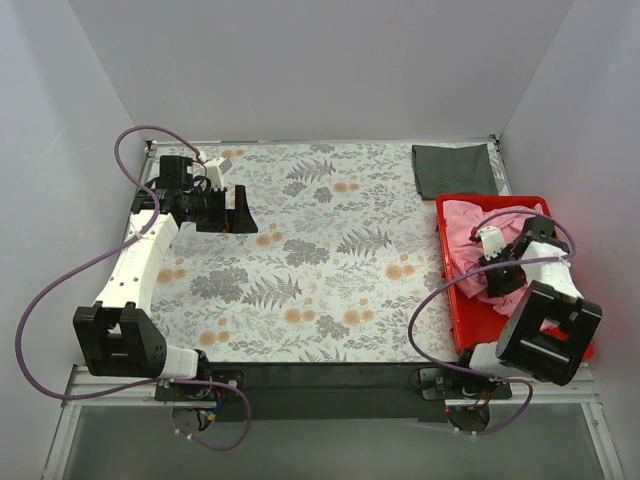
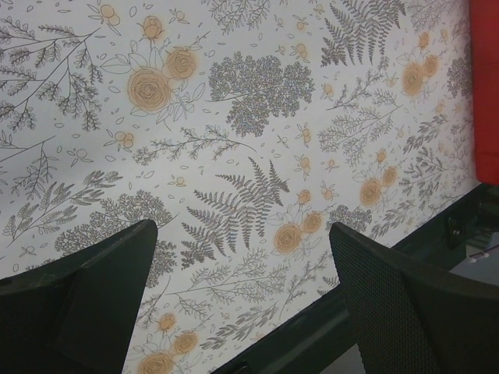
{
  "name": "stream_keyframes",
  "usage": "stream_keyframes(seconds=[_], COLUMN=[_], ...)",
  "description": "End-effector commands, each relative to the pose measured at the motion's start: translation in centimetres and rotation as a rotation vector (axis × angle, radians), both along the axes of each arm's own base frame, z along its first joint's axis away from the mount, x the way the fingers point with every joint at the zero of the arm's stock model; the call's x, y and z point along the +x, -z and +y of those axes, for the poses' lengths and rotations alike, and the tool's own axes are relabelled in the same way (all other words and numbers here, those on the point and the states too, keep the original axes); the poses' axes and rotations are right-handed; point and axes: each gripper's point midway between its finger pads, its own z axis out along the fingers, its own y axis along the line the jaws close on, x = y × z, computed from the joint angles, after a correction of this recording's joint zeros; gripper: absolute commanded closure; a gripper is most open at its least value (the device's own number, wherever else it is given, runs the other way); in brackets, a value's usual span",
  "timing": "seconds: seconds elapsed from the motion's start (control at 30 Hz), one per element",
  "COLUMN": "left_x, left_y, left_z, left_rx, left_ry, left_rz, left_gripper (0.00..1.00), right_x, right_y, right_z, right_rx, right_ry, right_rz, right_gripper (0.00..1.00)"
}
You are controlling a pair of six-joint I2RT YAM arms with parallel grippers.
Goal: Fold and stack the t-shirts
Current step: Grab the tshirt from the pile
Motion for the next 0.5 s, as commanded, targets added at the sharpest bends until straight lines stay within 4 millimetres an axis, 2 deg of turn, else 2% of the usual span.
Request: stream_keyframes(seconds=[0.0, 0.03, 0.1, 0.13, 0.2, 0.23, 0.27, 0.3, 0.33, 0.37, 0.4, 0.47], left_x=[0.0, 0.1, 0.2, 0.4, 0.6, 0.7, 0.7, 0.9, 1.1, 1.6, 1.7, 2.4], left_y=[-1.2, -1.6, -2.0, -2.4, -2.6, -3.0, -3.1, -3.4, -3.4, -4.1, -4.4, -5.7], left_z=[-0.4, -0.5, -0.5, -0.4, -0.5, -0.6, -0.6, -0.6, -0.3, -0.3, -0.3, -0.2], left_rx=[-0.02, -0.025, -0.027, -0.028, -0.034, -0.038, -0.043, -0.045, -0.033, -0.04, -0.04, -0.042], left_ry=[0.029, 0.027, 0.025, 0.016, 0.012, 0.012, 0.006, -0.004, -0.023, -0.042, -0.05, -0.067], left_rz=[-0.028, -0.029, -0.035, -0.039, -0.035, -0.042, -0.039, -0.041, -0.042, -0.045, -0.04, -0.059], left_gripper=[0.07, 0.07, 0.07, 0.07, 0.07, 0.07, 0.07, 0.07, 0.07, 0.07, 0.07, 0.07], right_x=[0.4, 2.1, 2.7, 4.1, 4.8, 6.0, 5.9, 6.8, 7.3, 7.4, 8.1, 8.7], right_y=[-6.2, -9.5, -13.7, -17.7, -20.5, -24.5, -25.5, -26.5, -28.0, -30.6, -31.3, -33.8], right_z=[0.0, -0.3, 0.1, -0.2, 1.1, 2.0, 2.7, 3.4, 5.0, 6.2, 8.1, 11.9], right_rx=[-0.032, -0.044, -0.046, -0.072, -0.007, 0.015, 0.05, 0.085, 0.15, 0.167, 0.226, 0.304], right_ry=[-0.031, -0.044, -0.064, -0.079, -0.105, -0.144, -0.158, -0.174, -0.225, -0.268, -0.314, -0.423], right_rz=[-0.102, -0.189, -0.27, -0.367, -0.415, -0.516, -0.521, -0.537, -0.577, -0.634, -0.64, -0.687], right_gripper=[0.99, 0.99, 0.99, 0.99, 0.99, 0.99, 0.99, 0.99, 0.99, 0.99, 0.99, 0.99])
